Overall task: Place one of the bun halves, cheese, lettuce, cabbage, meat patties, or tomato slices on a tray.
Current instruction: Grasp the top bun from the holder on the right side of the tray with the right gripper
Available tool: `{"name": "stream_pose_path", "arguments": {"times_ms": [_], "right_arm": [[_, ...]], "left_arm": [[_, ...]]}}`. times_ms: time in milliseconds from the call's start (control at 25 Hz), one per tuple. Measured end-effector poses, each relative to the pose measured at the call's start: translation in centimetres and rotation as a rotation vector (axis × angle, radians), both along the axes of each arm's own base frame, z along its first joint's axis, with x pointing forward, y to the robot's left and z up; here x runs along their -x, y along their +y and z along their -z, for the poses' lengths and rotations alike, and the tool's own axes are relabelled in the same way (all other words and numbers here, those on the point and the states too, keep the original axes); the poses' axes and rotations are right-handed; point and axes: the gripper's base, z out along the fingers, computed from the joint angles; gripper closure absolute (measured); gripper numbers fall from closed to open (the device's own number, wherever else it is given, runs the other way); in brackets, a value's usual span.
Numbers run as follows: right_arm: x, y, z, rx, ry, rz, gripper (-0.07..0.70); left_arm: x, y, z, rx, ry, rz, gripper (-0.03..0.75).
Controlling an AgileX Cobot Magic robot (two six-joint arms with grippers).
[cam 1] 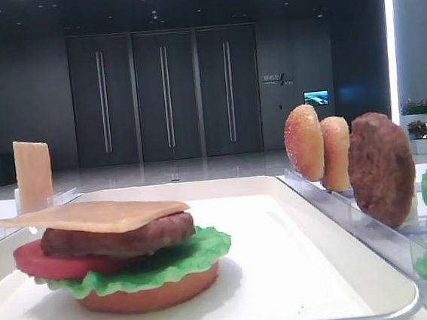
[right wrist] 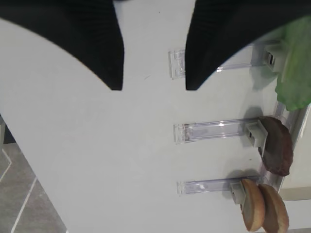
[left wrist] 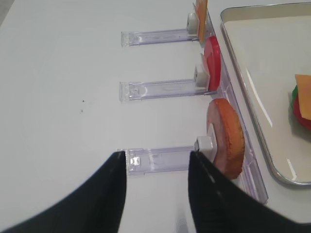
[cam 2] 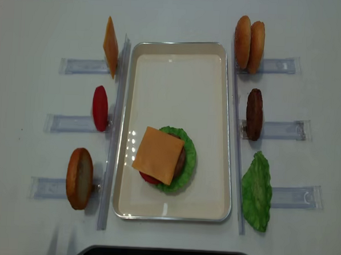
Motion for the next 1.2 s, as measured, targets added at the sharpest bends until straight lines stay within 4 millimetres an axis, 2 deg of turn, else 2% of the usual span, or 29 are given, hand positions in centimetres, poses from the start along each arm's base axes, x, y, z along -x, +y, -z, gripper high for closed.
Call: {"name": "stream_pose_path", "arguments": {"times_ms": [320,480,640,880,1040,1200], "right_arm": [[0.0,0.0,0.0,0.0,0.0,0.0,0.341],[-1.7,-0.1,0.0,-0.009,0.111,-0.002,0.341],[-4.2,0.0,-0.8,-0.016,0.222,-0.026,0.341],[-8.6,0.4,-4.0,-0.054,0.318,-0.081,0.341],[-12.5,0.2,-5.6,-0.052,0.394,-0.095,0.338],[-17.2,0.0,-6.3,-0.048,0.48,-0.111,0.313]], "left_arm": [[0.0,0.0,0.0,0.0,0.0,0.0,0.388],[0.0,0.0,0.0,0.0,0.0,0.0,0.388],[0.0,0.0,0.0,0.0,0.0,0.0,0.388],[0.0,0.0,0.0,0.0,-0.001,0.0,0.388],[0.0,0.0,0.0,0.0,-0.001,0.0,0.388],[0.0,0.0,0.0,0.0,-0.001,0.0,0.388]]}}
